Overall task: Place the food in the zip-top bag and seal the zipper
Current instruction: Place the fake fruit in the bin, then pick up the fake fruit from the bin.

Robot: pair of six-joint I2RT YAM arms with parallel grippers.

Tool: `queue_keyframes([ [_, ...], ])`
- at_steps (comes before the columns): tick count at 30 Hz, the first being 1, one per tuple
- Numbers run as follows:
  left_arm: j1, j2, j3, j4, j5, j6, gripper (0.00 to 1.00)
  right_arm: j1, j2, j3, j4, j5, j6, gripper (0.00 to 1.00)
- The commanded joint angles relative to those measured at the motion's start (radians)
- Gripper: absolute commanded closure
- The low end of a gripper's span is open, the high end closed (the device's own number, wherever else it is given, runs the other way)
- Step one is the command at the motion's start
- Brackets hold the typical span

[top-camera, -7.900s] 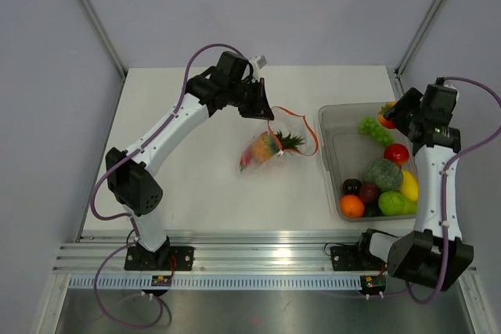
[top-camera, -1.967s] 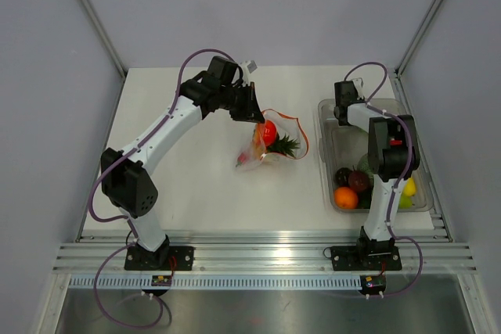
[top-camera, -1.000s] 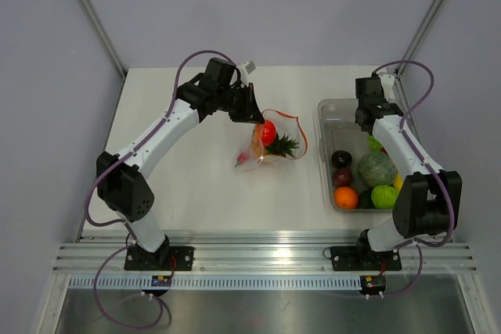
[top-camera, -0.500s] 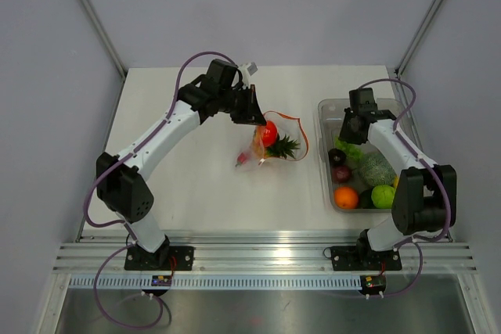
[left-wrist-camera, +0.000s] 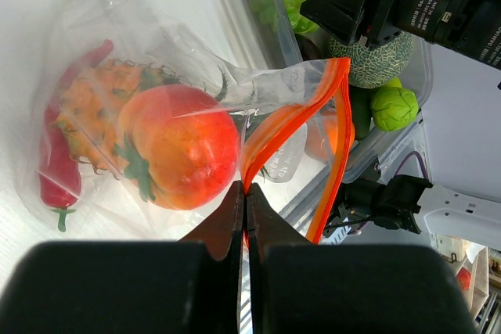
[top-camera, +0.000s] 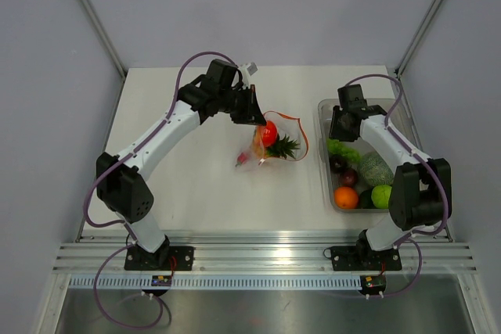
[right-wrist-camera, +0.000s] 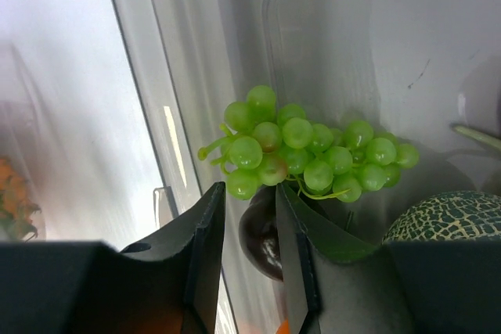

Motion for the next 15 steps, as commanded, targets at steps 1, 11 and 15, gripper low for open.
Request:
queue_keyframes([
  [1, -0.007, -0.024, 0.002, 0.041, 0.013, -0.010, 1.00, 0.011, -0.060, 0.000, 0.033, -0.031, 0.001, 0.61],
  [11, -0.016, -0.027, 0.005, 0.027, 0.009, -0.004, 1.00, 0.010, 0.038, 0.007, -0.004, -0.004, 0.045, 0.62],
  [15, -0.016, -0.033, 0.007, 0.018, 0.000, 0.004, 1.00, 0.010, 0.053, -0.017, 0.033, -0.057, 0.062, 0.62],
])
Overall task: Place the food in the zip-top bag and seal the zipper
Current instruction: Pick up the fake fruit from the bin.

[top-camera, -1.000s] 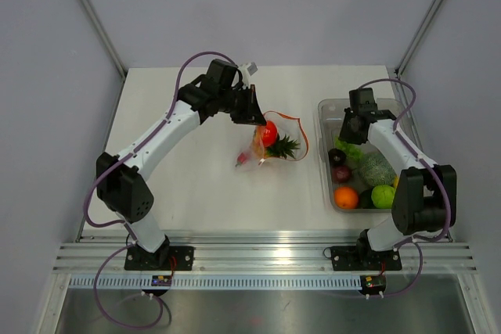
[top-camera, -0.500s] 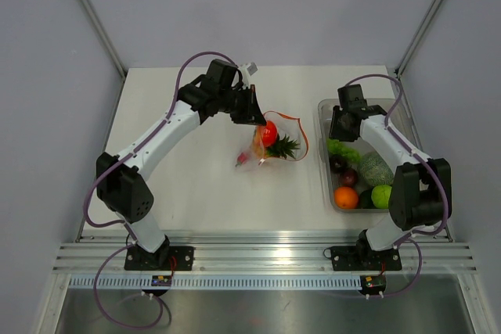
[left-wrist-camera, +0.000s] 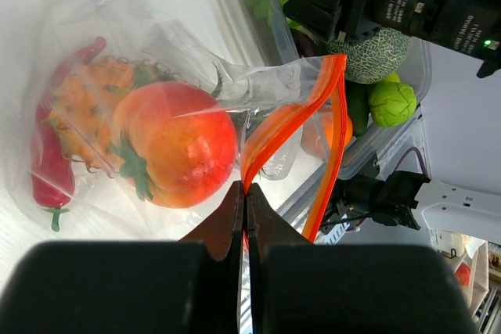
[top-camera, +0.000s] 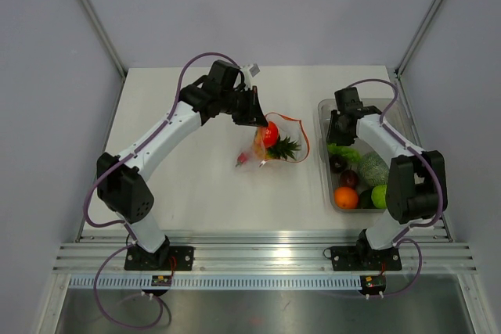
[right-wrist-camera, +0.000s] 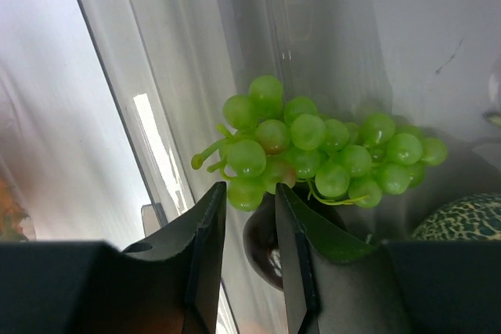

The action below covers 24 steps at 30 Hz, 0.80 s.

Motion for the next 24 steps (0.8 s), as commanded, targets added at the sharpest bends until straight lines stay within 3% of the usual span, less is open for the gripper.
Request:
queue_keyframes([
  [1, -0.002, -0.032, 0.007, 0.020, 0.001, 0.005, 1.00, 0.008, 0.013, -0.016, 0.034, -0.051, 0.032, 0.62],
  [7, -0.007, -0.023, 0.010, 0.026, 0.008, -0.004, 1.00, 0.008, 0.064, -0.021, 0.058, -0.042, 0.036, 0.69],
  [8, -0.007, -0.023, 0.013, 0.025, 0.008, -0.003, 1.00, 0.008, 0.067, -0.021, 0.058, -0.033, 0.039, 0.77],
  [14, -0.009, -0.015, 0.019, 0.019, 0.004, 0.000, 1.00, 0.008, 0.024, -0.024, 0.046, 0.009, 0.035, 0.99],
  [24, -0.013, -0.017, 0.004, 0.025, 0.005, 0.002, 1.00, -0.005, -0.025, -0.027, -0.040, 0.263, 0.009, 0.96],
])
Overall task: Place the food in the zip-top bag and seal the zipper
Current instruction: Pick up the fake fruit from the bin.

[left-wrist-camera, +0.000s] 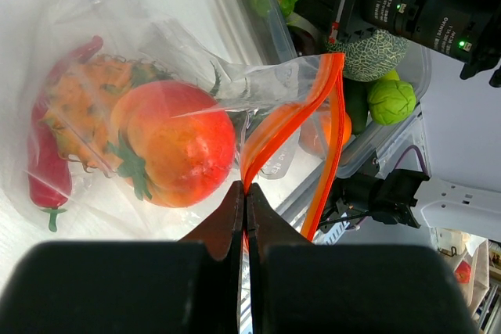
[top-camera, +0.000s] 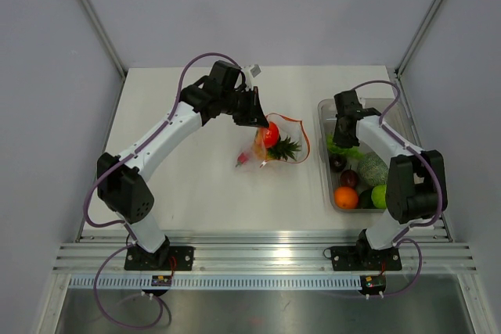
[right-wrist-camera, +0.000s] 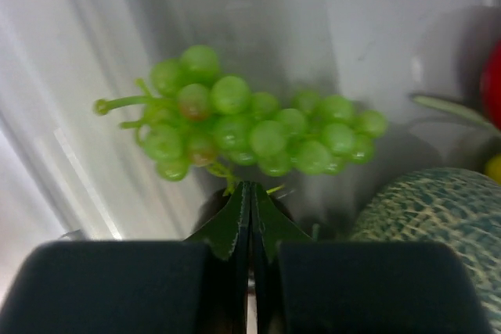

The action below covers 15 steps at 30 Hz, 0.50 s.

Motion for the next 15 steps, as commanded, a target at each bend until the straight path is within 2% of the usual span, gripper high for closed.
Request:
queue_keyframes([
  [1, -0.004, -0.015, 0.002, 0.026, 0.007, 0.000, 1.00, -0.006, -0.030, 0.012, -0.036, 0.152, -0.003, 0.95],
  [4, -0.007, -0.013, 0.002, 0.026, 0.010, 0.000, 1.00, -0.010, -0.011, 0.052, -0.054, 0.136, -0.014, 0.84],
  [5, -0.007, -0.013, 0.001, 0.026, 0.007, 0.002, 1.00, -0.010, -0.003, 0.064, -0.066, 0.125, -0.028, 0.69],
  [6, -0.007, -0.015, 0.001, 0.026, 0.004, 0.002, 1.00, -0.010, 0.003, 0.087, -0.069, 0.108, -0.069, 0.60],
  [8, -0.007, -0.015, 0.002, 0.026, 0.004, 0.002, 1.00, -0.007, 0.035, 0.120, -0.106, 0.068, -0.109, 0.54],
  [14, -0.013, -0.007, 0.009, 0.034, 0.007, -0.006, 1.00, 0.003, 0.106, 0.172, -0.154, 0.116, -0.267, 0.44],
  [15, -0.015, -0.006, 0.012, 0.033, 0.012, -0.006, 1.00, 0.003, 0.101, 0.164, -0.143, 0.091, -0.302, 0.38],
])
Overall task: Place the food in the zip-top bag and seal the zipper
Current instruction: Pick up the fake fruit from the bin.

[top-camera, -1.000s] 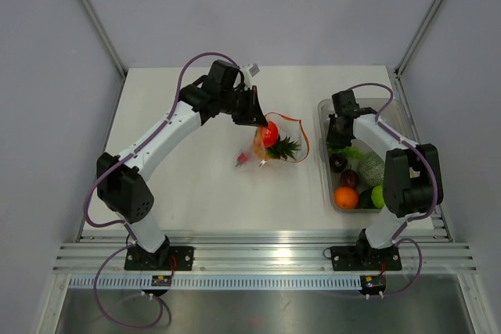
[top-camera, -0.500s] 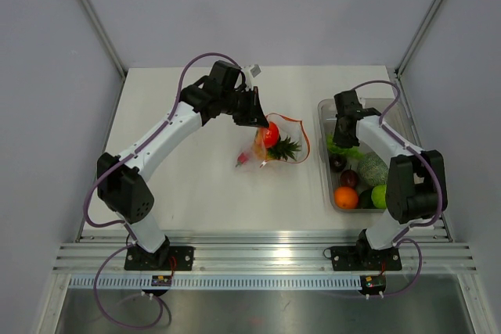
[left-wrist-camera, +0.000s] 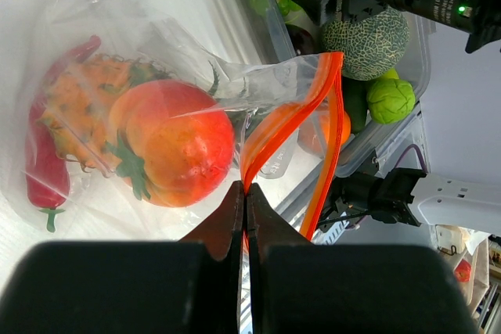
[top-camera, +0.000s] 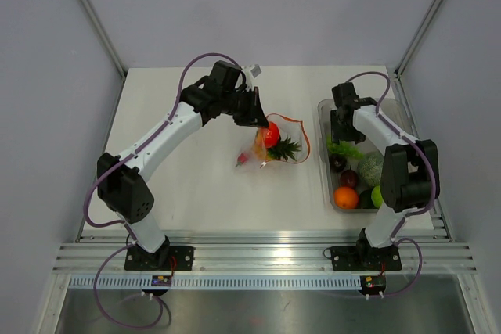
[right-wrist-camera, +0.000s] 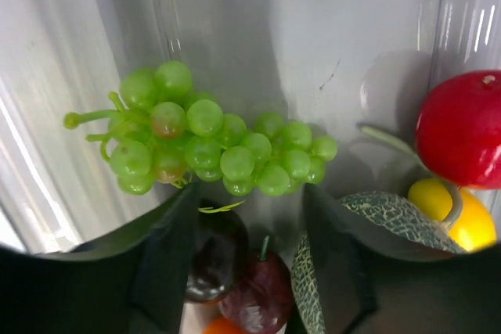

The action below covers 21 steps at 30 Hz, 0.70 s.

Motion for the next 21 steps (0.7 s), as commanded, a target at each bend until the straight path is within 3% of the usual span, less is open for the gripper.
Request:
queue_keyframes([
  [1, -0.011, -0.003, 0.012, 0.031, 0.008, -0.004, 1.00, 0.008, 0.007, 0.011, 0.002, -0.006, -0.132, 0.35],
  [7, -0.011, -0.007, 0.016, 0.020, -0.004, 0.004, 1.00, 0.008, -0.097, -0.093, 0.166, -0.143, -0.297, 0.28],
  [12, -0.012, -0.001, 0.019, 0.028, 0.005, -0.007, 1.00, 0.008, -0.070, -0.055, 0.110, -0.240, -0.356, 0.27],
  [21, -0.020, -0.006, 0.024, 0.017, -0.005, -0.002, 1.00, 0.002, 0.136, 0.023, 0.068, -0.114, -0.289, 0.28],
])
